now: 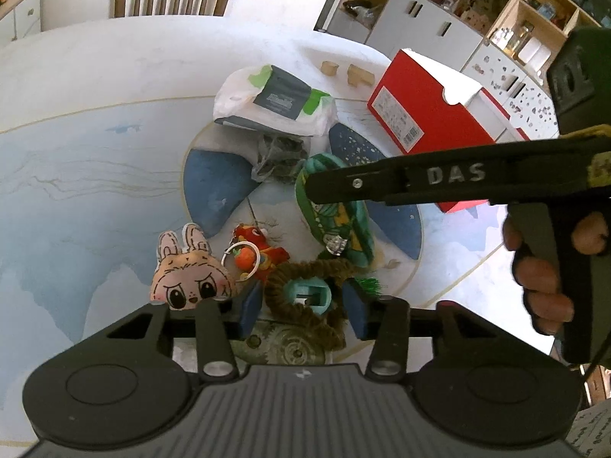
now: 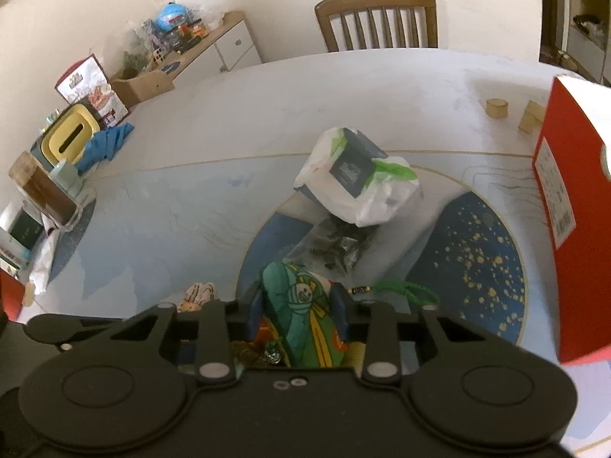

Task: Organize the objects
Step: 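Lift the green snack bag with the right tool off the mat, then carry the keychain with left tool while right tool carries green bag to red box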

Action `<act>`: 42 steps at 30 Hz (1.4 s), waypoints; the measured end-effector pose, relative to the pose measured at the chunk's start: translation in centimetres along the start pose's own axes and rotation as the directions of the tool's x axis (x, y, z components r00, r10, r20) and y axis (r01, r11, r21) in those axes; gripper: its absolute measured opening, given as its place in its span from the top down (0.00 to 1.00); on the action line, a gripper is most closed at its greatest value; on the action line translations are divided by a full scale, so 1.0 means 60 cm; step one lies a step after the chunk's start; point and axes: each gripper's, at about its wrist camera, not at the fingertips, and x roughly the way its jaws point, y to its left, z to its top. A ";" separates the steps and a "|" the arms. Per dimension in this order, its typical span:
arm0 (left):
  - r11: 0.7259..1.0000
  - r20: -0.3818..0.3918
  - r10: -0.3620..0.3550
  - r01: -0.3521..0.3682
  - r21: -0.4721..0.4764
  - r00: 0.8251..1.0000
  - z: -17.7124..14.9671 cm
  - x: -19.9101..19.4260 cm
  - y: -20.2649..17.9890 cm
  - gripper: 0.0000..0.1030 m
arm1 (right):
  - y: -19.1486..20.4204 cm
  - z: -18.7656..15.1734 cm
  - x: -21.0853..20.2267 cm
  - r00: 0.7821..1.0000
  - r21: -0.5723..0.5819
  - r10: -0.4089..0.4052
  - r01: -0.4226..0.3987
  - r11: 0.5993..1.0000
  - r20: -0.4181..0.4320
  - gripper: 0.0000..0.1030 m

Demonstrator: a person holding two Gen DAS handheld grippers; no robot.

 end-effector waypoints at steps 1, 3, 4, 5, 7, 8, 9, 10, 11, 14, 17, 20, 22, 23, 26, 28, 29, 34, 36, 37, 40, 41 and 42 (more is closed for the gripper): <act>1.000 0.005 -0.003 0.003 0.012 1.000 0.000 -0.002 -0.004 0.56 | -0.002 0.000 -0.006 1.000 0.009 0.012 -0.012 1.000 0.005 0.67; 0.999 0.007 -0.001 0.000 0.040 1.000 0.000 -0.001 -0.013 0.56 | -0.006 -0.001 -0.018 0.999 0.021 0.033 -0.033 0.999 0.015 0.67; 0.998 0.007 0.003 -0.003 0.058 1.000 0.000 0.000 -0.018 0.56 | -0.008 -0.001 -0.023 0.999 0.024 0.036 -0.036 0.999 0.018 0.67; 0.997 0.009 0.007 -0.007 0.076 1.000 0.000 0.002 -0.023 0.56 | -0.010 -0.003 -0.028 0.999 0.030 0.037 -0.038 0.999 0.023 0.67; 0.994 0.011 0.008 -0.009 0.109 1.000 -0.001 0.007 -0.030 0.56 | -0.018 -0.004 -0.035 0.998 0.048 0.048 -0.049 0.998 0.028 0.67; 0.993 0.008 0.013 -0.013 0.121 1.000 -0.001 0.010 -0.032 0.59 | -0.021 -0.004 -0.038 0.998 0.052 0.046 -0.048 0.997 0.031 0.67; 0.991 0.005 0.020 -0.020 0.133 1.000 0.000 0.013 -0.035 0.63 | -0.023 -0.005 -0.040 0.998 0.054 0.046 -0.047 0.997 0.032 0.67; 0.989 0.004 0.028 -0.028 0.145 1.000 -0.001 0.015 -0.036 0.65 | -0.025 -0.006 -0.042 0.998 0.054 0.045 -0.047 0.997 0.032 0.67; 0.987 0.007 0.039 -0.040 0.157 0.999 -0.001 0.017 -0.039 0.70 | -0.028 -0.009 -0.044 0.999 0.056 0.044 -0.045 0.997 0.032 0.67; 0.981 0.018 0.069 -0.071 0.181 0.997 -0.001 0.019 -0.046 0.84 | -0.036 -0.015 -0.050 0.998 0.070 0.049 -0.051 0.996 0.033 0.67; 0.978 0.027 0.079 -0.083 0.193 0.997 -0.004 0.018 -0.050 0.91 | -0.044 -0.021 -0.058 0.998 0.080 0.052 -0.055 0.995 0.040 0.67; 0.976 0.059 0.084 -0.094 0.195 0.995 -0.006 0.009 -0.057 0.92 | -0.049 -0.024 -0.074 0.997 0.078 0.054 -0.058 0.995 0.055 0.67; 0.980 0.076 0.073 -0.086 0.179 0.994 -0.003 -0.003 -0.061 0.92 | -0.052 -0.023 -0.092 0.996 0.068 0.058 -0.063 0.996 0.073 0.67; 0.983 0.084 0.064 -0.078 0.167 0.994 0.000 -0.009 -0.063 0.92 | -0.056 -0.023 -0.104 0.995 0.065 0.058 -0.063 0.996 0.082 0.67; 0.989 0.105 0.036 -0.050 0.136 0.994 0.012 -0.029 -0.069 0.93 | -0.066 -0.016 -0.140 0.991 0.064 0.063 -0.071 0.995 0.115 0.67; 0.992 0.127 0.022 -0.037 0.121 0.992 0.024 -0.043 -0.075 0.93 | -0.077 -0.009 -0.165 0.989 0.068 0.059 -0.069 0.995 0.138 0.67; 0.993 0.138 0.012 -0.028 0.112 0.990 0.032 -0.049 -0.078 0.93 | -0.083 -0.004 -0.177 0.987 0.070 0.057 -0.068 0.995 0.149 0.67; 0.997 0.178 -0.010 -0.004 0.079 0.984 0.077 -0.065 -0.096 0.93 | -0.117 0.024 -0.239 0.976 0.063 0.026 -0.041 0.997 0.215 0.66; 0.997 0.196 -0.021 0.006 0.075 0.980 0.097 -0.069 -0.107 0.92 | -0.132 0.036 -0.257 0.972 0.058 0.009 -0.023 0.998 0.235 0.67; 0.997 0.203 -0.022 0.007 0.076 0.979 0.106 -0.070 -0.113 0.92 | -0.141 0.042 -0.267 0.969 0.056 -0.006 -0.008 0.998 0.247 0.66; 0.996 0.220 -0.030 0.011 0.086 0.975 0.133 -0.068 -0.135 0.92 | -0.172 0.058 -0.290 0.960 0.059 -0.045 0.030 0.998 0.276 0.66; 0.996 0.224 -0.033 0.013 0.089 0.974 0.143 -0.066 -0.143 0.92 | -0.184 0.062 -0.295 0.957 0.063 -0.060 0.044 0.997 0.283 0.66; 0.996 0.230 -0.037 0.016 0.091 0.973 0.153 -0.064 -0.151 0.92 | -0.196 0.066 -0.300 0.955 0.067 -0.074 0.056 0.996 0.288 0.66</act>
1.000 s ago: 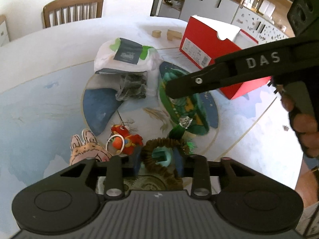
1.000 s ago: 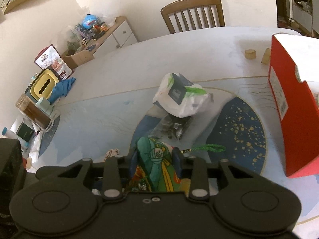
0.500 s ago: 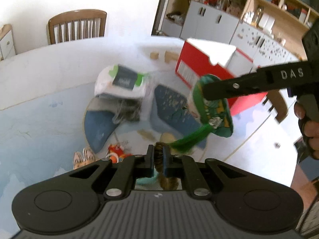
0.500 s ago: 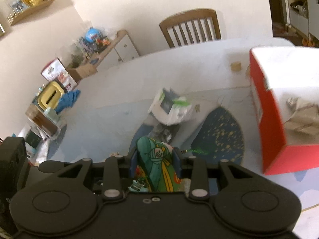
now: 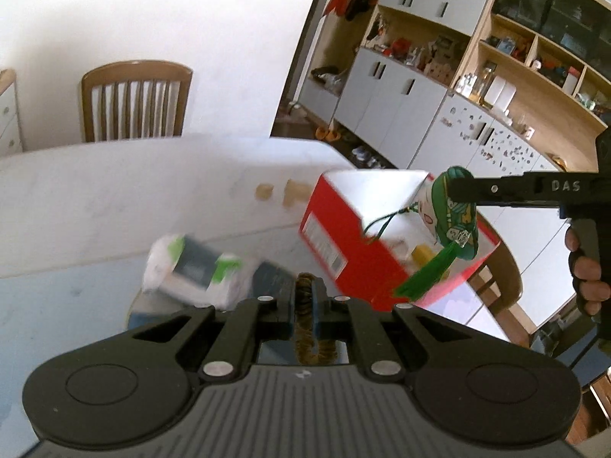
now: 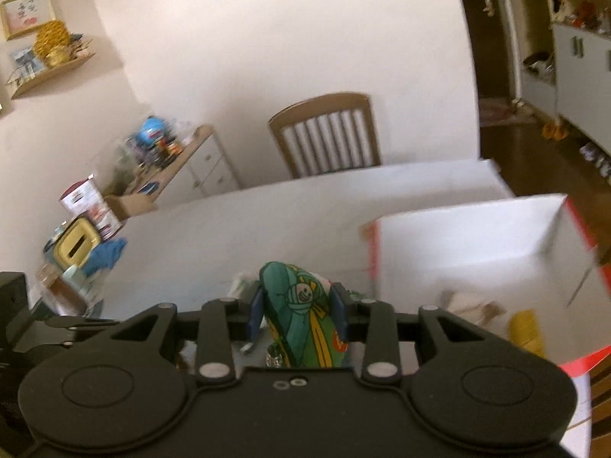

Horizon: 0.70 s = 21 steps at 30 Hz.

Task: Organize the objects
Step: 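Carry the keychain with left tool while right tool carries green bag to red box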

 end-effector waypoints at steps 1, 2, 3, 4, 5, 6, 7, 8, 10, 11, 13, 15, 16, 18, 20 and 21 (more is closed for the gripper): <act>1.000 0.006 -0.004 0.004 0.001 1.000 0.009 0.005 -0.007 0.92 | -0.014 0.006 -0.002 1.000 0.003 -0.016 0.016 1.000 0.007 0.66; 1.000 0.011 -0.008 0.008 0.005 1.000 0.018 0.010 -0.015 0.93 | -0.025 0.010 -0.005 1.000 0.003 -0.028 0.028 1.000 0.013 0.66; 1.000 0.016 -0.011 0.010 0.010 1.000 0.027 0.017 -0.025 0.92 | -0.036 0.013 -0.007 0.999 0.004 -0.039 0.039 0.999 0.019 0.66; 1.000 0.019 -0.014 0.014 0.016 1.000 0.035 0.024 -0.034 0.92 | -0.050 0.018 -0.009 0.998 0.010 -0.050 0.049 0.999 0.026 0.66; 1.000 0.022 -0.019 0.019 0.024 1.000 0.043 0.030 -0.044 0.92 | -0.061 0.020 -0.012 0.998 0.014 -0.056 0.056 0.998 0.030 0.66; 0.999 0.023 -0.023 0.023 0.032 0.999 0.051 0.037 -0.055 0.92 | -0.075 0.022 -0.014 0.997 0.016 -0.065 0.064 0.998 0.034 0.66; 0.999 0.024 -0.028 0.027 0.039 0.999 0.058 0.045 -0.065 0.92 | -0.088 0.024 -0.015 0.996 0.017 -0.077 0.077 0.997 0.036 0.66; 0.998 0.026 -0.034 0.033 0.045 0.999 0.065 0.052 -0.076 0.92 | -0.099 0.026 -0.016 0.995 0.018 -0.089 0.089 0.996 0.037 0.66; 0.998 0.025 -0.050 0.049 0.050 0.998 0.078 0.069 -0.098 0.92 | -0.122 0.029 -0.017 0.994 0.021 -0.105 0.104 0.994 0.040 0.66; 0.997 0.023 -0.060 0.059 0.052 0.998 0.085 0.079 -0.111 0.92 | -0.134 0.029 -0.016 0.993 0.022 -0.115 0.114 0.993 0.041 0.66; 0.995 0.017 -0.075 0.074 0.060 0.997 0.096 0.097 -0.132 0.92 | -0.156 0.031 -0.014 0.990 0.031 -0.133 0.132 0.991 0.040 0.66; 0.994 0.000 -0.089 0.089 0.069 0.996 0.103 0.121 -0.154 0.92 | -0.177 0.031 -0.012 0.989 0.039 -0.146 0.144 0.989 0.037 0.66; 0.993 -0.010 -0.091 0.092 0.074 0.996 0.105 0.132 -0.164 0.92 | -0.190 0.031 -0.012 0.988 0.040 -0.154 0.152 0.988 0.034 0.66; 0.992 -0.031 -0.097 0.099 0.081 0.995 0.106 0.157 -0.181 0.92 | -0.212 0.031 -0.009 0.986 0.039 -0.167 0.166 0.985 0.026 0.66; 0.991 -0.055 -0.098 0.103 0.085 0.994 0.105 0.181 -0.198 0.92 | -0.230 0.030 -0.004 0.984 0.035 -0.179 0.178 0.983 0.017 0.66; 0.990 -0.069 -0.098 0.104 0.090 0.993 0.103 0.194 -0.206 0.92 | -0.238 0.030 -0.001 0.983 0.034 -0.185 0.185 0.982 0.013 0.66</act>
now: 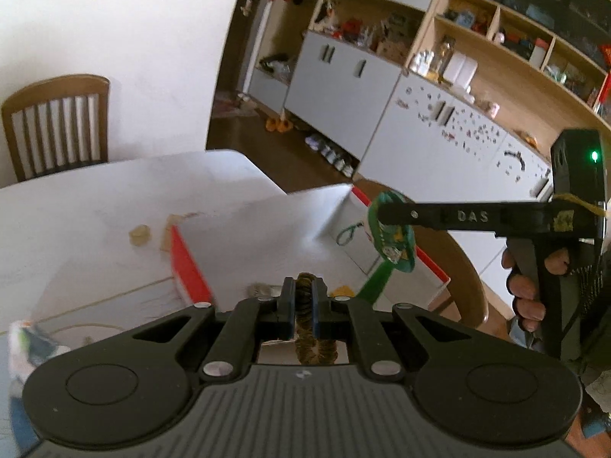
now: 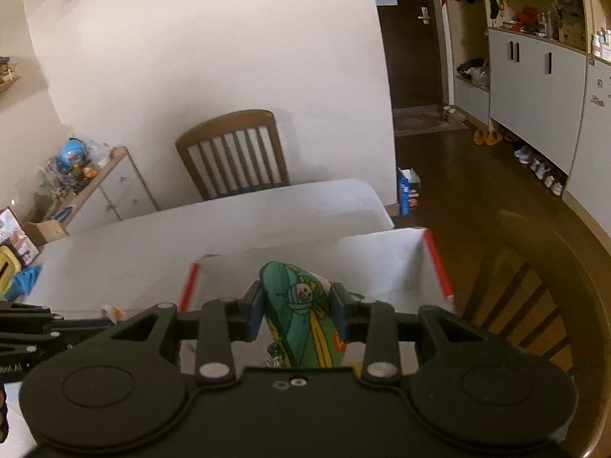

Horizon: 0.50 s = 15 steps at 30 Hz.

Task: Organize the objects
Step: 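Carry the keychain with left tool while right tool carries green bag to red box, then lower both held items into the red box and open both tools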

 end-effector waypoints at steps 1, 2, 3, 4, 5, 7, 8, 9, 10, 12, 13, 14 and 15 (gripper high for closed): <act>1.000 -0.015 -0.003 0.003 0.004 1.000 0.000 0.014 -0.007 0.92 | -0.007 -0.001 0.005 1.000 -0.001 -0.004 0.004 1.000 -0.006 0.66; 1.000 -0.029 -0.006 0.006 0.007 1.000 0.000 0.027 -0.013 0.92 | -0.013 -0.002 0.011 1.000 -0.002 -0.008 0.008 1.000 -0.013 0.66; 1.000 -0.042 -0.008 0.009 0.009 0.999 -0.001 0.039 -0.019 0.92 | -0.019 -0.003 0.016 1.000 -0.004 -0.015 0.015 1.000 -0.019 0.66; 1.000 -0.055 -0.011 0.012 0.013 0.998 -0.002 0.050 -0.024 0.92 | -0.025 -0.004 0.023 0.999 -0.007 -0.022 0.022 1.000 -0.026 0.66; 1.000 -0.066 -0.013 0.014 0.017 0.998 -0.004 0.063 -0.032 0.92 | -0.029 -0.004 0.031 0.999 -0.010 -0.027 0.026 1.000 -0.034 0.66; 0.999 -0.089 -0.011 0.014 0.030 0.996 -0.007 0.085 -0.044 0.92 | -0.040 -0.006 0.045 0.998 -0.014 -0.035 0.035 0.999 -0.050 0.66; 0.999 -0.098 -0.011 0.015 0.034 0.995 -0.008 0.095 -0.049 0.92 | -0.042 -0.007 0.051 0.998 -0.019 -0.037 0.036 0.999 -0.057 0.66; 0.999 -0.106 -0.011 0.015 0.035 0.994 -0.009 0.104 -0.052 0.92 | -0.045 -0.009 0.058 0.997 -0.024 -0.041 0.040 0.999 -0.063 0.66; 0.999 -0.112 -0.006 0.010 0.037 0.994 -0.010 0.113 -0.055 0.92 | -0.048 -0.010 0.066 0.996 -0.027 -0.043 0.041 0.999 -0.073 0.66; 0.999 -0.124 0.006 0.000 0.045 0.992 -0.012 0.127 -0.057 0.92 | -0.053 -0.013 0.081 0.995 -0.026 -0.043 0.041 0.999 -0.094 0.66; 0.999 -0.132 0.010 -0.004 0.045 0.991 -0.011 0.135 -0.058 0.92 | -0.056 -0.016 0.089 0.994 -0.026 -0.042 0.039 0.999 -0.106 0.66; 0.999 -0.141 0.016 -0.009 0.046 0.990 -0.012 0.143 -0.059 0.92 | -0.057 -0.018 0.097 0.992 -0.029 -0.042 0.039 0.999 -0.118 0.66; 0.999 -0.150 0.024 -0.017 0.048 0.988 -0.014 0.152 -0.058 0.92 | -0.056 -0.020 0.105 0.991 -0.035 -0.044 0.039 0.999 -0.129 0.66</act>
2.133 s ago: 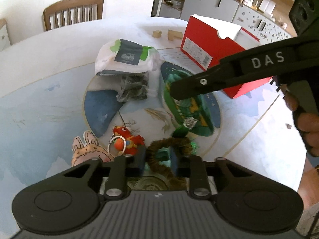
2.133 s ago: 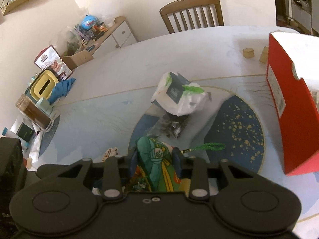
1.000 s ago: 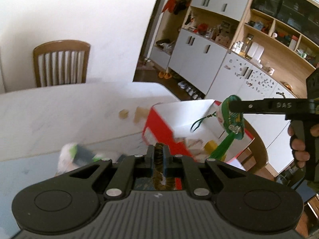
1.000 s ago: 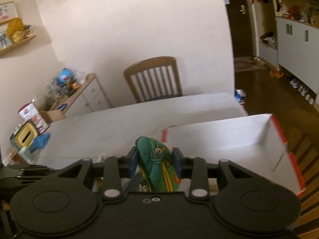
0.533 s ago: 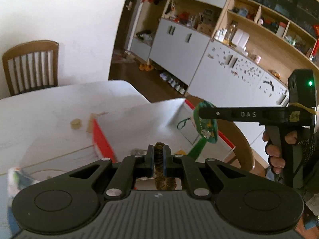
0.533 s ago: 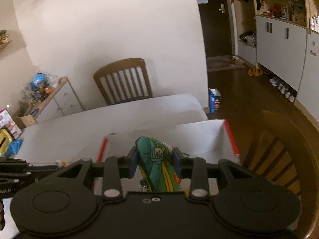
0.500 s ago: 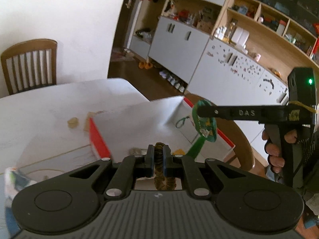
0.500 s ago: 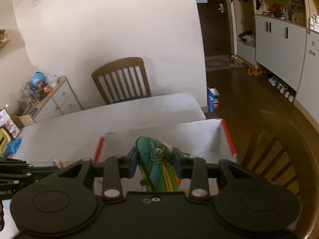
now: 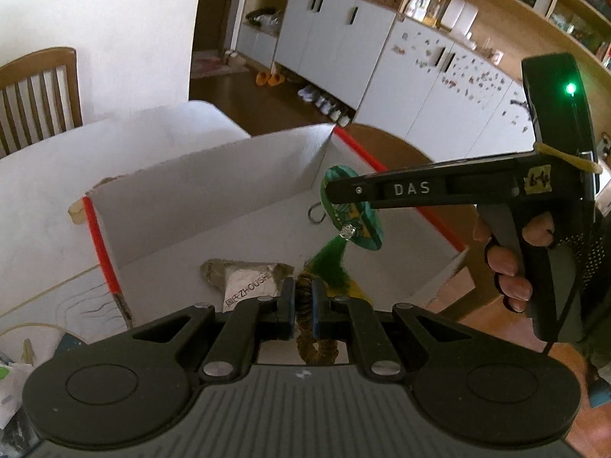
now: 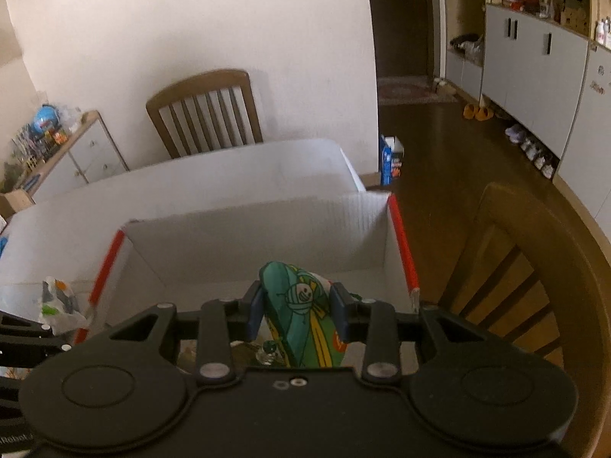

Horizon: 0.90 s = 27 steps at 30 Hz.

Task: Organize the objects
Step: 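Lower both held items into the red box and open both tools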

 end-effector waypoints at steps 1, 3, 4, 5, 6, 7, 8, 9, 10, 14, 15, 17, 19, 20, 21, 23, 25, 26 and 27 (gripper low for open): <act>1.000 -0.011 0.008 -0.008 0.002 1.000 -0.001 0.009 0.001 0.92 | 0.002 0.000 0.010 1.000 -0.007 -0.001 0.001 1.000 -0.014 0.66; 0.999 -0.033 0.032 -0.032 0.006 0.999 -0.002 0.026 0.001 0.92 | 0.005 0.000 0.027 0.999 -0.016 -0.008 0.007 1.000 -0.032 0.66; 0.999 -0.043 0.041 -0.041 0.007 0.998 -0.003 0.033 0.002 0.92 | 0.007 0.000 0.036 0.999 -0.021 -0.007 0.006 1.000 -0.042 0.66; 0.999 -0.054 0.050 -0.050 0.006 0.997 -0.003 0.041 0.004 0.92 | 0.009 0.001 0.044 0.999 -0.026 -0.006 0.005 1.000 -0.054 0.66; 0.998 -0.063 0.058 -0.058 0.007 0.996 -0.003 0.046 0.006 0.92 | 0.012 0.002 0.053 0.998 -0.030 -0.008 0.006 1.000 -0.064 0.65; 0.998 -0.072 0.068 -0.068 0.007 0.995 -0.003 0.052 0.007 0.92 | 0.015 0.003 0.062 0.997 -0.035 -0.009 0.007 0.999 -0.076 0.65; 0.997 -0.082 0.079 -0.078 0.007 0.994 -0.002 0.058 0.007 0.92 | 0.014 0.004 0.072 0.996 -0.039 -0.011 0.007 0.999 -0.090 0.65; 0.996 -0.093 0.090 -0.090 0.008 0.992 -0.001 0.062 0.007 0.92 | 0.015 0.004 0.080 0.995 -0.040 -0.015 0.011 0.999 -0.104 0.65; 0.995 -0.103 0.100 -0.100 0.009 0.990 -0.001 0.067 0.007 0.92 | 0.017 0.005 0.087 0.993 -0.041 -0.019 0.015 0.999 -0.119 0.65; 0.992 -0.138 0.129 -0.126 0.033 0.982 0.002 0.083 0.007 0.92 | 0.022 0.010 0.104 0.988 -0.055 -0.025 0.017 0.998 -0.153 0.65; 0.990 -0.147 0.140 -0.135 0.041 0.979 0.002 0.088 0.006 0.92 | 0.022 0.010 0.107 0.986 -0.056 -0.029 0.020 0.998 -0.163 0.64; 0.987 -0.166 0.158 -0.150 0.056 0.973 0.004 0.096 0.004 0.92 | 0.022 0.009 0.114 0.983 -0.051 -0.032 0.023 0.998 -0.179 0.64; 0.985 -0.186 0.167 -0.158 0.064 0.968 0.006 0.102 0.004 0.92 | 0.021 0.009 0.118 0.982 -0.047 -0.031 0.023 0.999 -0.185 0.64; 0.984 -0.196 0.173 -0.163 0.065 0.965 0.006 0.105 0.004 0.92 | 0.020 0.010 0.120 0.983 -0.046 -0.032 0.025 0.999 -0.183 0.64; 0.984 -0.203 0.178 -0.168 0.063 0.963 0.007 0.106 0.005 0.92 | 0.020 0.011 0.123 0.982 -0.046 -0.034 0.026 0.999 -0.184 0.64; 0.983 -0.212 0.180 -0.173 0.054 0.961 0.007 0.107 0.008 0.92 | 0.019 0.012 0.125 0.982 -0.041 -0.034 0.027 0.999 -0.188 0.64; 0.983 -0.217 0.183 -0.177 0.046 0.959 0.008 0.110 0.006 0.91 | 0.017 0.014 0.125 0.981 -0.038 -0.029 0.022 0.999 -0.190 0.62; 0.983 -0.220 0.185 -0.181 0.041 0.958 0.008 0.110 0.007 0.91 | 0.017 0.014 0.124 0.981 -0.038 -0.026 0.019 0.999 -0.191 0.62; 0.982 -0.220 0.187 -0.184 0.036 0.957 0.008 0.107 0.007 0.90 | 0.015 0.014 0.122 0.982 -0.035 -0.024 0.018 0.999 -0.189 0.61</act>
